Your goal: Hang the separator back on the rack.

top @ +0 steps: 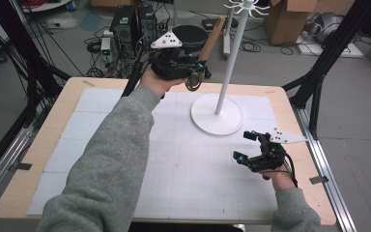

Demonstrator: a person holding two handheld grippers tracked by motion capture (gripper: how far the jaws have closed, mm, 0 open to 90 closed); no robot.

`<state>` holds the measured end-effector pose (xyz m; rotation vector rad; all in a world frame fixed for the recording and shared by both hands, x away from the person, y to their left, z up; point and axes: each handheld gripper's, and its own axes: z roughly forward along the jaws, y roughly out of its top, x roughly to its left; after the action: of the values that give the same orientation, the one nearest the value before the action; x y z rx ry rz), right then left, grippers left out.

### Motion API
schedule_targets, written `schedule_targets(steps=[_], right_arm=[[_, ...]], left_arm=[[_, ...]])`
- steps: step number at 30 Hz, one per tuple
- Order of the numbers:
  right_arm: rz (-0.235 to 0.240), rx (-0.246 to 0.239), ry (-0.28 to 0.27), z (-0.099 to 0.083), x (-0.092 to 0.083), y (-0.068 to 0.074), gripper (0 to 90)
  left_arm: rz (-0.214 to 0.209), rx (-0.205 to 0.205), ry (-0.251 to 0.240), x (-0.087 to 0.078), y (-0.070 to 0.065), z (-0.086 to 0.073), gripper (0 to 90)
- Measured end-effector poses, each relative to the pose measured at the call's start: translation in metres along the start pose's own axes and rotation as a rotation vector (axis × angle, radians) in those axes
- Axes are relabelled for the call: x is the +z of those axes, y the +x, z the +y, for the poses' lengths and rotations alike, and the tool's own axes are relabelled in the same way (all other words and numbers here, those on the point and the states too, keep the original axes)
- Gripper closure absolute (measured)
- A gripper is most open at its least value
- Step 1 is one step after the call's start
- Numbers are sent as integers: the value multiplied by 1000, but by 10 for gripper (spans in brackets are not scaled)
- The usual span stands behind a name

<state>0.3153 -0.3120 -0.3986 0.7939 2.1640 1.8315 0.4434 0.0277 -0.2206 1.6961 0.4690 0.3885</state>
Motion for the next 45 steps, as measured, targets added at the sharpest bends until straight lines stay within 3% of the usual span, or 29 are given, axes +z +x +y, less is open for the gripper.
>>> schedule_targets(steps=[10,13,20,31,45], right_arm=[[5,-1,6,0,0,2,7],[1,-6,6,0,0,1,7],[4,-4,11,0,1,1,7],[3,1,5,-1,0,-1,7],[2,7,3,-1,-1,-1,7]], left_arm=[[10,2,-9,11,-1,9,694],[36,10,-6,13,0,12,694],[29,14,-14,17,-3,19,694],[55,19,-17,21,-3,19,694],[34,16,-35,25,-8,20,694]])
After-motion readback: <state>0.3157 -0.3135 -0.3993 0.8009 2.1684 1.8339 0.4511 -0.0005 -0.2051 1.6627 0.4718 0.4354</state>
